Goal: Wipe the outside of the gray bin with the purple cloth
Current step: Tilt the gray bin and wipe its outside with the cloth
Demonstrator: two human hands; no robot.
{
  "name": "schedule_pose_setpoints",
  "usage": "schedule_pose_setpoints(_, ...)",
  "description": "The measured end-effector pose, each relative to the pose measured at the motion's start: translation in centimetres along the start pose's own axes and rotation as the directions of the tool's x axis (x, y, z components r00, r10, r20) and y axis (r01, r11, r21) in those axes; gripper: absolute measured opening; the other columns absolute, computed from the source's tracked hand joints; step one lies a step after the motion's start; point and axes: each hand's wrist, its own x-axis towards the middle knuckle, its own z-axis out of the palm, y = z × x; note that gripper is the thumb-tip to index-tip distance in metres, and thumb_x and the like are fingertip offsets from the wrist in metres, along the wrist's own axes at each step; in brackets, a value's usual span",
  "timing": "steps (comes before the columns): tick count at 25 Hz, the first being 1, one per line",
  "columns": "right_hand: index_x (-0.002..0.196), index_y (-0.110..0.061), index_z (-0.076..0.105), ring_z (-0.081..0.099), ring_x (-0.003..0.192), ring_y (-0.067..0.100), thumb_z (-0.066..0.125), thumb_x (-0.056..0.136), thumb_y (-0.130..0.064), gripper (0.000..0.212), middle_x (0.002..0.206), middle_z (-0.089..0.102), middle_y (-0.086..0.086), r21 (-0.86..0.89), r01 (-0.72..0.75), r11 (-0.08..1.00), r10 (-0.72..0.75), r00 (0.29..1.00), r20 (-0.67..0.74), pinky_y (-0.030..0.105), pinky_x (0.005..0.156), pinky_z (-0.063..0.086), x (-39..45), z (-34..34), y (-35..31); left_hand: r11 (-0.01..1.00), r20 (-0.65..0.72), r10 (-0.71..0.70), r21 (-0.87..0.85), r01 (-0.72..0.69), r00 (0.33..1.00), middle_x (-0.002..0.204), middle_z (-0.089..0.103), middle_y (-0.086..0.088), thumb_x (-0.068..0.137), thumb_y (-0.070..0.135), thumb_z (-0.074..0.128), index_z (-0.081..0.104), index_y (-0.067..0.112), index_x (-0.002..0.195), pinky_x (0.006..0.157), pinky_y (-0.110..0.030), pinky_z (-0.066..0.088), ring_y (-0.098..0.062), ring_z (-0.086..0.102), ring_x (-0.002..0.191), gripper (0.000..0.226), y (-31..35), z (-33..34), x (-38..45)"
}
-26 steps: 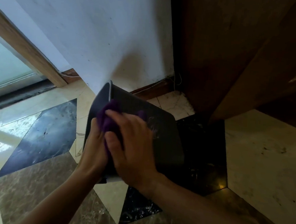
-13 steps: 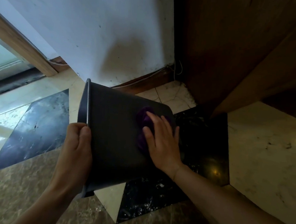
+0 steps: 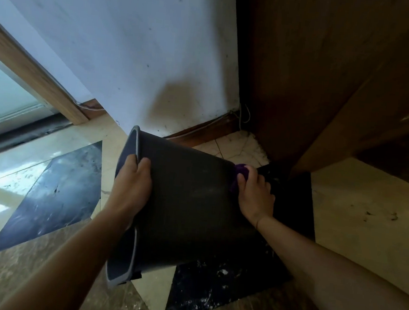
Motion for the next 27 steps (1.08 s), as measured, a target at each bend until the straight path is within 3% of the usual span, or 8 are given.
schedule_pose_setpoints(3,0.136,-0.032,0.042,0.05,0.123,0.022,0.025,0.105,-0.048,0.039,0.133,0.056,-0.003,0.182,0.283,0.942,-0.262,0.956,-0.134,0.052,0.102,0.038,-2.8,-1.7,-4.6,0.999,-0.024,0.049,0.0,-0.049,0.999,0.099,0.058,-0.003,0.102,0.042,0.031,0.05,0.026,0.105,0.076,-0.041,0.047,-0.022,0.058,0.092,0.025,-0.3,0.4,-1.0)
schedule_pose_setpoints(6,0.135,-0.036,0.042,0.05,0.116,0.012,0.027,0.104,-0.051,0.037,0.124,0.056,-0.012,0.306,0.604,0.736,-0.571,0.797,-0.199,0.049,0.102,0.038,-8.8,-0.6,-10.2,0.981,-0.074,0.191,0.035,-0.189,0.979,0.096,0.062,-0.006,0.103,0.042,0.023,0.055,0.017,0.108,0.076,-0.04,0.048,-0.025,0.06,0.089,0.041,-0.4,0.9,-1.7)
schedule_pose_setpoints(10,0.146,-0.037,0.027,0.014,0.151,0.014,0.026,0.103,-0.053,0.046,0.157,0.034,-0.01,0.323,0.569,0.757,-0.613,0.789,0.047,0.059,0.119,-0.006,-10.2,0.9,-10.6,0.993,-0.089,-0.017,-0.122,0.006,0.996,0.086,0.065,-0.004,0.096,0.063,0.014,0.062,0.028,0.089,0.061,-0.03,0.043,-0.017,0.062,0.08,0.06,-0.5,1.1,-2.2)
schedule_pose_setpoints(13,0.147,-0.039,0.023,0.002,0.153,0.015,0.029,0.102,-0.052,0.047,0.162,0.023,-0.011,0.245,0.614,0.75,-0.644,0.762,0.06,0.053,0.117,-0.015,-8.7,1.7,-9.4,0.998,-0.092,-0.035,-0.057,0.029,0.995,0.086,0.064,0.0,0.094,0.067,0.013,0.06,0.031,0.09,0.057,-0.027,0.041,-0.015,0.061,0.079,0.059,-1.2,0.7,-1.8)
schedule_pose_setpoints(17,0.143,-0.04,0.025,0.009,0.152,0.016,0.025,0.099,-0.056,0.047,0.158,0.03,-0.012,0.199,0.502,0.842,-0.526,0.845,0.094,0.061,0.118,-0.007,-5.8,2.6,-6.9,0.998,-0.037,-0.003,-0.066,0.0,0.999,0.107,0.065,-0.009,0.092,0.071,0.015,0.055,0.027,0.122,0.076,-0.043,0.053,-0.025,0.064,0.095,0.067,-2.9,-0.2,-1.3)
schedule_pose_setpoints(20,0.142,-0.039,0.026,0.02,0.15,0.02,0.022,0.098,-0.057,0.048,0.156,0.035,-0.005,0.128,0.348,0.929,-0.361,0.927,0.102,0.064,0.117,-0.001,-1.8,2.1,-3.3,0.999,-0.037,0.026,-0.04,-0.027,0.999,0.117,0.06,-0.006,0.09,0.072,0.018,0.049,0.027,0.128,0.092,-0.053,0.047,-0.024,0.059,0.103,0.066,-3.2,-0.1,-1.3)
schedule_pose_setpoints(23,0.146,-0.035,0.026,0.031,0.143,0.026,0.026,0.102,-0.054,0.047,0.153,0.038,0.002,0.101,0.159,0.982,-0.169,0.981,0.092,0.061,0.118,0.008,1.8,1.4,0.3,0.998,-0.061,0.06,-0.004,-0.061,0.996,0.103,0.059,0.006,0.091,0.071,0.021,0.048,0.031,0.114,0.076,-0.04,0.046,-0.015,0.058,0.094,0.053,-2.6,0.7,-1.4)
schedule_pose_setpoints(27,0.142,-0.025,0.031,0.051,0.125,0.033,0.028,0.104,-0.05,0.045,0.139,0.051,0.012,0.206,-0.065,0.976,0.044,0.993,0.108,0.053,0.101,0.041,3.6,1.1,3.0,0.996,-0.094,0.084,0.044,-0.081,0.992,0.091,0.056,0.01,0.096,0.061,0.028,0.046,0.03,0.108,0.056,-0.027,0.036,-0.008,0.055,0.08,0.037,-2.0,1.3,-1.4)
